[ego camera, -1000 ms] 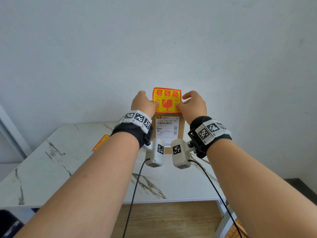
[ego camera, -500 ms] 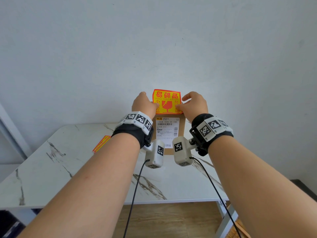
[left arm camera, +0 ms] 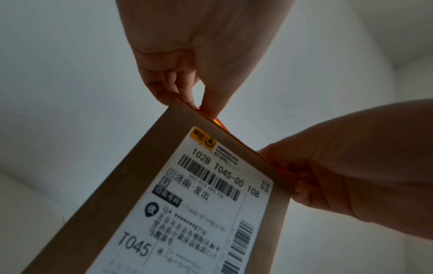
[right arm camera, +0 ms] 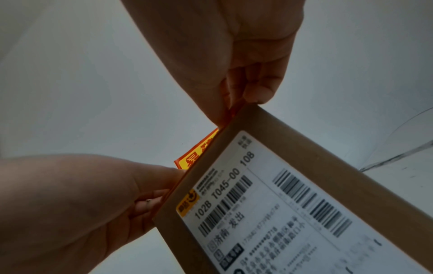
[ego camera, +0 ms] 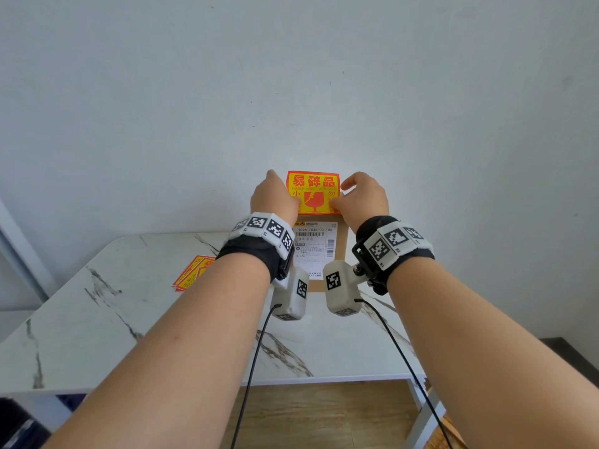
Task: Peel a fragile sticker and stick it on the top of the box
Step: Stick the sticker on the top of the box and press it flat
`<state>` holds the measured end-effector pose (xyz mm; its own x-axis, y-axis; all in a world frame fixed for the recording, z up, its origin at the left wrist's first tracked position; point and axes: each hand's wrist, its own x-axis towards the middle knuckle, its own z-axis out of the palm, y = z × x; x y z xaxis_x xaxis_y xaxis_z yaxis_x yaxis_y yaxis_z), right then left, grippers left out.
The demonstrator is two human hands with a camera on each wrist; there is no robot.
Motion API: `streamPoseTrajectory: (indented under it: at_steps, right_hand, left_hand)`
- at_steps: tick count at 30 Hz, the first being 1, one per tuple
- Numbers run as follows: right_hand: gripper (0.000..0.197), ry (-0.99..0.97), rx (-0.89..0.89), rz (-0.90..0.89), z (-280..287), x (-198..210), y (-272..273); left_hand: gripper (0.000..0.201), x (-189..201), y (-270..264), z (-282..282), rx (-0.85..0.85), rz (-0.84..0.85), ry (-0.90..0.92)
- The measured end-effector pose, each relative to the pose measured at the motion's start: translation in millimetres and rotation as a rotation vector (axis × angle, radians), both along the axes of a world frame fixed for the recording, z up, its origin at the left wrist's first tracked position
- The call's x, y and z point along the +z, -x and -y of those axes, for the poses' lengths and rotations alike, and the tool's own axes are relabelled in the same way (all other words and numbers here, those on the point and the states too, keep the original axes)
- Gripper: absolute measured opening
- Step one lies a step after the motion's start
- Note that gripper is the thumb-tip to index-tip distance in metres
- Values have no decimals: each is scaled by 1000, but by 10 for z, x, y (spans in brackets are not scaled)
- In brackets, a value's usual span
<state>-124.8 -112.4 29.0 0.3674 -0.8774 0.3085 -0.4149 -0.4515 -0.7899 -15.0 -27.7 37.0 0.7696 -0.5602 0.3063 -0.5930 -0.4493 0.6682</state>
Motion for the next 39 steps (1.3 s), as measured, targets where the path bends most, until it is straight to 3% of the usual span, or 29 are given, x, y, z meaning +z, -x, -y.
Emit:
streamPoseTrajectory:
  at_steps: [7,12,15,18,21,27,36,39]
  right_hand:
    - [28,20,29,-38,-43,-17,-54]
    - [32,41,40,-67,-52,-17,-97]
    - [34,59,29,-72,-86,-27,-118]
    - [39,120,-22,-101,-124,-43,-114]
    - [46,200,-52,-148,-131,-30,-81]
    - [49,169,86,-297,-203,-63,-90]
    - [47,13,106,-228,-135,-72,-150]
    - [45,30,97,-218,-95,-94,-179]
  left_hand:
    - [62,-49,25,63,1,123,-34]
    - [56,-58,70,53,76,233,-62]
    - [42,-39,44,22,128,339,-89]
    - [27,-59,20,15,58,449,-135]
    - [35,-109,25,24,-53,509,-183]
    - [49,-198,13,21,-122,389,-195]
    - [49,-176,-54,23,-256,74,-237]
    - [47,-159,-61,22,-294,56,-223]
